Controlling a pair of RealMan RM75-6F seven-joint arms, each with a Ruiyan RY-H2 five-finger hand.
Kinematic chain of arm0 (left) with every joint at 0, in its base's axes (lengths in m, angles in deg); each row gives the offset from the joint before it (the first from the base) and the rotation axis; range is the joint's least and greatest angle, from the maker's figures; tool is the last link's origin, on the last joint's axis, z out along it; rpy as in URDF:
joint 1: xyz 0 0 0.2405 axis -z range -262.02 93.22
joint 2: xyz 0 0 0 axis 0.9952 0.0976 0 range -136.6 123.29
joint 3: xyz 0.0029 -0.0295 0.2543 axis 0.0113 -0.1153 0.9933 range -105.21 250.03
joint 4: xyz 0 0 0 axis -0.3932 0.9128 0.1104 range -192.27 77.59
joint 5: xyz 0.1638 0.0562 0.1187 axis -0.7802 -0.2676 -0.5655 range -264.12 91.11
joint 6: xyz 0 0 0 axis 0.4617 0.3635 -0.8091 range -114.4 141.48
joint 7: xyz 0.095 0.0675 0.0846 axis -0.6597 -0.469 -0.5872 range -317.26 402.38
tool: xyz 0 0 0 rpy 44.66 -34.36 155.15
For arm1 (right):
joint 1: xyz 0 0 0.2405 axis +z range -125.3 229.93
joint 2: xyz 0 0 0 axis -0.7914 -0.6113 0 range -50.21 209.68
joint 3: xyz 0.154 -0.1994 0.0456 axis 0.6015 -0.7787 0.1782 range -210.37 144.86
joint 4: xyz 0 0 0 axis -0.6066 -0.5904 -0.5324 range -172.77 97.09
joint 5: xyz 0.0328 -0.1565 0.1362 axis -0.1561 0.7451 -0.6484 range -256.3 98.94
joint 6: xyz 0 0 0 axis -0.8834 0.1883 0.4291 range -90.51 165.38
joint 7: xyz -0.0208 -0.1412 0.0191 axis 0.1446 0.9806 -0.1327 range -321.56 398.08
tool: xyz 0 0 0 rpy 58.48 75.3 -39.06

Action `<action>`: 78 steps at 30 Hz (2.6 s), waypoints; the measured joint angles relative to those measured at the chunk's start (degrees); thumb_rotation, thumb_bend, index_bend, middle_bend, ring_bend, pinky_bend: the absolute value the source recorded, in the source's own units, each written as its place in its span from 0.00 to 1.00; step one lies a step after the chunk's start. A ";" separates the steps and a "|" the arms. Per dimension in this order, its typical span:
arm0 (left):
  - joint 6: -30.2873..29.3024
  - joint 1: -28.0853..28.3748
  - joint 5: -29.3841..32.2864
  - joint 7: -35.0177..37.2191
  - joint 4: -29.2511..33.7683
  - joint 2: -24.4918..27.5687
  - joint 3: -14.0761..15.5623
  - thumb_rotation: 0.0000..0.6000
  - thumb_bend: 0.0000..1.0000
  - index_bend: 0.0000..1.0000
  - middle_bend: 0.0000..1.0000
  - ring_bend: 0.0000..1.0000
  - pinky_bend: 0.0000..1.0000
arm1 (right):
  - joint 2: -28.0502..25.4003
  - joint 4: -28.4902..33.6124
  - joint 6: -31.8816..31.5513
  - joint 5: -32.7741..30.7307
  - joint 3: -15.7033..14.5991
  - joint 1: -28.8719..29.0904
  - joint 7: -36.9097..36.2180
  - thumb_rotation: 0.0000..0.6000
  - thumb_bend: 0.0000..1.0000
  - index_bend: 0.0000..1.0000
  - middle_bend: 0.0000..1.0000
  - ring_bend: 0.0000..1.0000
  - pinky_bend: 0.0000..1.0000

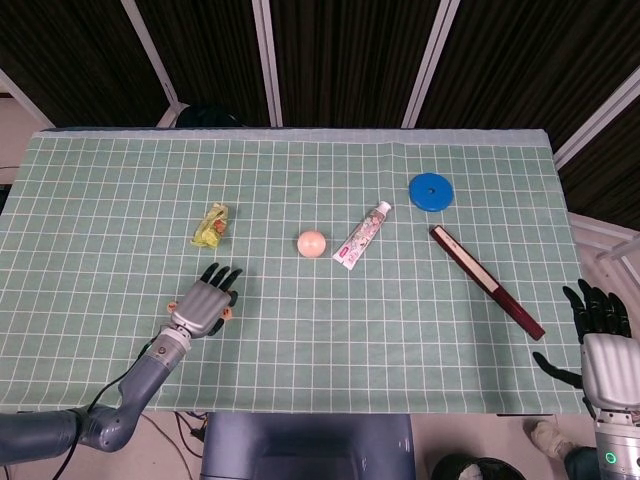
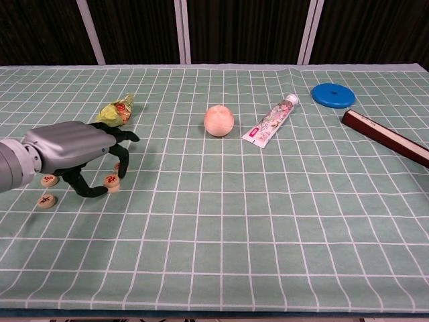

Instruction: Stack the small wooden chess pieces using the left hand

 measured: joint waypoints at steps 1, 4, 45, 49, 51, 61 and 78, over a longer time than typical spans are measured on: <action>0.01 0.01 0.07 -0.08 0.22 0.06 -0.02 1.00 0.33 0.42 0.01 0.00 0.00 | 0.02 -0.01 0.01 0.00 -0.01 0.00 0.02 1.00 0.23 0.12 0.01 0.00 0.00; -0.03 -0.02 0.13 -0.36 0.38 0.16 0.06 1.00 0.33 0.43 0.01 0.00 0.00 | 0.04 -0.07 -0.04 0.16 -0.06 0.00 0.01 1.00 0.23 0.12 0.01 0.00 0.00; 1.21 2.31 4.01 0.09 -4.83 -0.67 -4.67 1.00 0.27 0.35 0.00 0.00 0.00 | 0.34 0.14 0.15 -0.64 0.24 0.01 0.36 1.00 0.23 0.12 0.01 0.00 0.00; 1.47 2.75 4.15 -0.22 -5.47 -1.46 -4.61 1.00 0.28 0.37 0.00 0.00 0.00 | 0.34 0.14 0.20 -0.72 0.27 0.03 0.40 1.00 0.23 0.12 0.01 0.00 0.00; 1.48 2.90 4.26 -0.56 -5.69 -1.81 -4.53 1.00 0.28 0.38 0.00 0.00 0.00 | 0.34 0.14 0.24 -0.77 0.28 0.03 0.40 1.00 0.23 0.12 0.01 0.00 0.00; 1.24 3.30 5.53 -1.95 -6.62 -3.08 -4.20 1.00 0.28 0.41 0.01 0.00 0.00 | 0.40 0.16 0.11 -0.86 0.38 -0.01 0.29 1.00 0.23 0.12 0.01 0.00 0.00; 1.14 4.10 7.29 -3.93 -7.71 -4.45 -4.02 1.00 0.29 0.43 0.02 0.00 0.00 | 0.44 0.14 0.21 -0.92 0.40 0.04 0.15 1.00 0.23 0.12 0.01 0.00 0.00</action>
